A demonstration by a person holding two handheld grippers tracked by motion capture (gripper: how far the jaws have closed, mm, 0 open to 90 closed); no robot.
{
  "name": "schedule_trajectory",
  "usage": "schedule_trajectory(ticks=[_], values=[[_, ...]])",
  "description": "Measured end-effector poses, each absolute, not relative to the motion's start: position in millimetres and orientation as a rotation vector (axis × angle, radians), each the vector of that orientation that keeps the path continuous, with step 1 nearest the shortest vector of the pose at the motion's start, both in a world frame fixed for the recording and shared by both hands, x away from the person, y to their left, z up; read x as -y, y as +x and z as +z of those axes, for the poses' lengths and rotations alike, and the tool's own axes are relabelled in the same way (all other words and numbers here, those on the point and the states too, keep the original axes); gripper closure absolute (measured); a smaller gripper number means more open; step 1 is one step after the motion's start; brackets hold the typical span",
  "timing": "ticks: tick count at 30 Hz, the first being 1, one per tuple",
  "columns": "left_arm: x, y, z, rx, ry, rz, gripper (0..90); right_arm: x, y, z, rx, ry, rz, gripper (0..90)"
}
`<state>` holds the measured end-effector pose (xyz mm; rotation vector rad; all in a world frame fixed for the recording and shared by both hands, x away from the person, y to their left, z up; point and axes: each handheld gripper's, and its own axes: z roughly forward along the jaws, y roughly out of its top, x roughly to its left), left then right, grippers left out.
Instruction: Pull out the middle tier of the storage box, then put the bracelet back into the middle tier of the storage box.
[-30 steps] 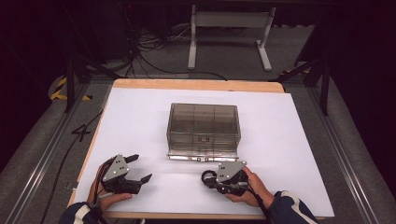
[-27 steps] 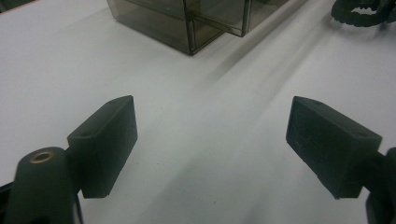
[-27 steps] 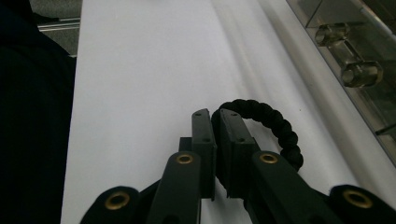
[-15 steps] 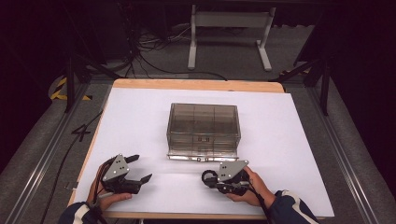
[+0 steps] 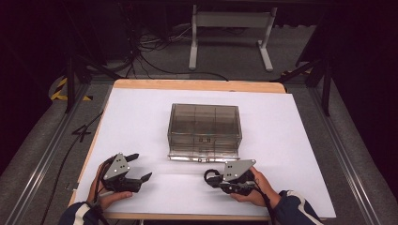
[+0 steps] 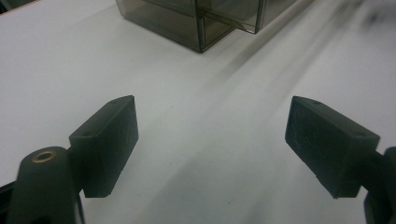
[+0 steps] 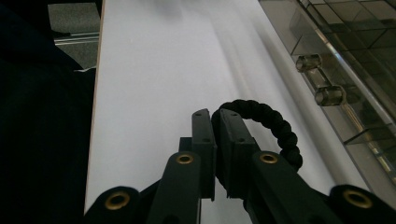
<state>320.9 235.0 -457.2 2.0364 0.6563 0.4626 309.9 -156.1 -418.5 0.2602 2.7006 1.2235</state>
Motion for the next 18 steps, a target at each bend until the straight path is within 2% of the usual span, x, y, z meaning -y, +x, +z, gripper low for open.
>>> schedule_trajectory(ticks=[18], values=[[-236.6, 322.6, -457.6, -0.651, 2.033, 0.443, 17.4, 165.8, 308.5, -402.3, -2.659, 0.27, 1.255, 85.9]])
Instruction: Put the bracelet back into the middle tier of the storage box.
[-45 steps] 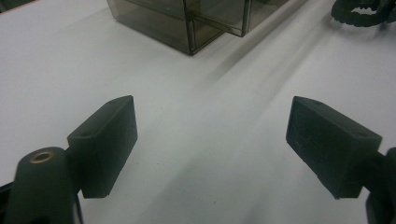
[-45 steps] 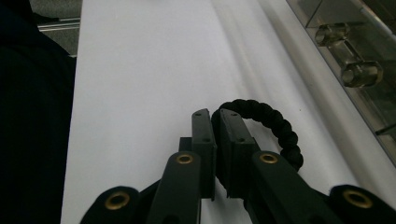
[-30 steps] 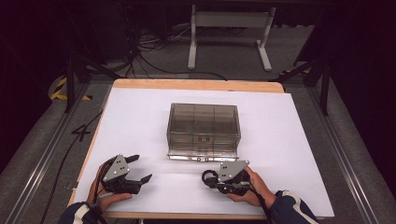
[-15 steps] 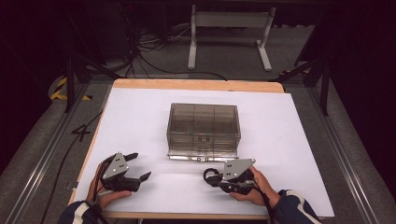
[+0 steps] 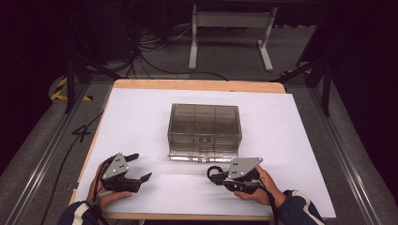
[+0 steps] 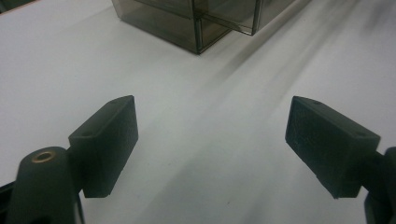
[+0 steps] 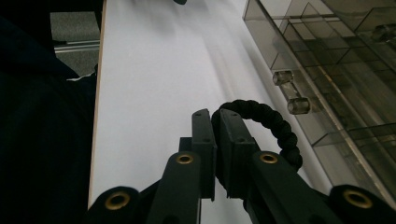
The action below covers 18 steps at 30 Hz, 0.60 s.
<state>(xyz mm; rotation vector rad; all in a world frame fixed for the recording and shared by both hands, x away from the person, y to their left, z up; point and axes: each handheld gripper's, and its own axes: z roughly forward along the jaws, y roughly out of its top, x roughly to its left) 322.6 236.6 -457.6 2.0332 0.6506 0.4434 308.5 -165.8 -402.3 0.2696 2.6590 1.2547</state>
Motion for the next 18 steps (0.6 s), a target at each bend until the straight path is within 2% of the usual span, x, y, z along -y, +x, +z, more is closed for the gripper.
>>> schedule_trajectory(ticks=[18], values=[[-232.0, 322.5, -457.3, -0.628, 2.067, 0.467, 17.3, 179.4, 303.7, -375.7, -2.583, 0.263, 1.307, 85.9]])
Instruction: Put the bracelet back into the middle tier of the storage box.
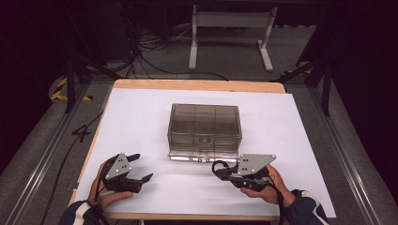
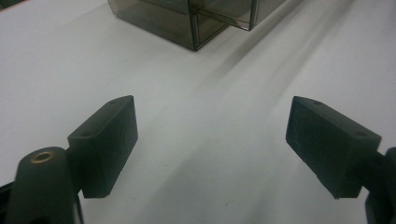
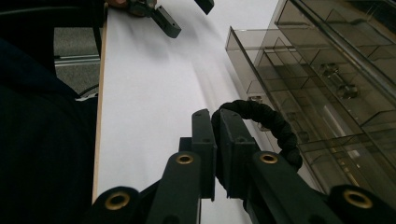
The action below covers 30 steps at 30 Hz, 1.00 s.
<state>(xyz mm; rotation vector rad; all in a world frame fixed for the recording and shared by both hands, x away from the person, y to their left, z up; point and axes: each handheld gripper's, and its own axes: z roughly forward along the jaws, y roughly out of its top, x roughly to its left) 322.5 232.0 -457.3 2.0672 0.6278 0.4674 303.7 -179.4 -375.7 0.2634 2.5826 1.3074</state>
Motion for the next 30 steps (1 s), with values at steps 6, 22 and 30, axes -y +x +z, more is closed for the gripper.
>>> schedule_trajectory(ticks=[6, 22, 30], values=[[-230.3, 323.8, -457.6, -0.628, 2.079, 0.467, 17.3, 180.1, 308.4, -365.5, -2.576, 0.265, 1.308, 85.9], [-230.0, 323.1, -457.7, -0.624, 2.078, 0.467, 17.3, 157.8, 345.1, -358.4, -2.604, 0.258, 1.27, 85.8], [-229.0, 322.7, -458.1, -0.628, 2.081, 0.457, 17.4, 144.3, 362.0, -363.4, -2.638, 0.277, 1.236, 85.8]])
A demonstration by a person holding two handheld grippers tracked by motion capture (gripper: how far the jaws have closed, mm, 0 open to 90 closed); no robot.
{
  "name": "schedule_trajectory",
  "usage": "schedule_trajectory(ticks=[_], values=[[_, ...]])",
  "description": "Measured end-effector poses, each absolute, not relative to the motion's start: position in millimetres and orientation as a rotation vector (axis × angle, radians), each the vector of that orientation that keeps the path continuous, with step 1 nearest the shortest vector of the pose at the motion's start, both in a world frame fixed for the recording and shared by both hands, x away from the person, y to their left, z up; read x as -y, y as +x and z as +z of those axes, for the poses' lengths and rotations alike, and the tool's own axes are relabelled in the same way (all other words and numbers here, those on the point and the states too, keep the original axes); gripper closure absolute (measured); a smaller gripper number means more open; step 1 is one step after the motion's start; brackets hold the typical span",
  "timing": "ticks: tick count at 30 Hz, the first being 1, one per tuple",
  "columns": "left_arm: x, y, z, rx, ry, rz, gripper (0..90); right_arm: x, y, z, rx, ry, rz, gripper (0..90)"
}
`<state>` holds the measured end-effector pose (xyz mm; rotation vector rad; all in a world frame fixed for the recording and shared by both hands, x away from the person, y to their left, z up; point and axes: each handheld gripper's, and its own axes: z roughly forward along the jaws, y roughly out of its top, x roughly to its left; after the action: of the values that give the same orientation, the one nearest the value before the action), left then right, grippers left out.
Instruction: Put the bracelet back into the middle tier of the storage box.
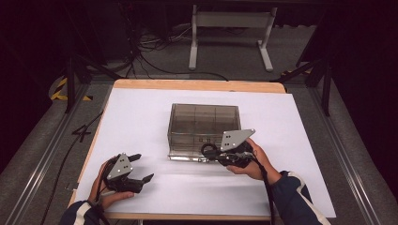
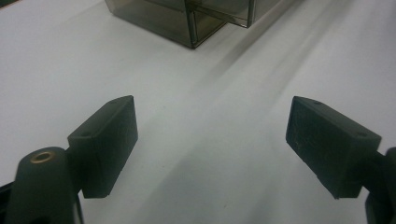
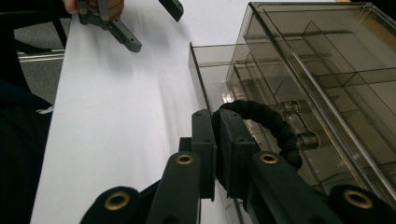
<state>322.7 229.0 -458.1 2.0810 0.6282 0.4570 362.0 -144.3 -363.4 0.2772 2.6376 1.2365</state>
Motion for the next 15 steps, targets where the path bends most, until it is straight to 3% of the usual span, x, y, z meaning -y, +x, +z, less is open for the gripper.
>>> schedule_trajectory(ticks=[15], values=[[-228.7, 322.2, -458.2, -0.622, 2.082, 0.462, 17.4, 128.1, 381.1, -372.9, -2.701, 0.288, 1.158, 85.7]])
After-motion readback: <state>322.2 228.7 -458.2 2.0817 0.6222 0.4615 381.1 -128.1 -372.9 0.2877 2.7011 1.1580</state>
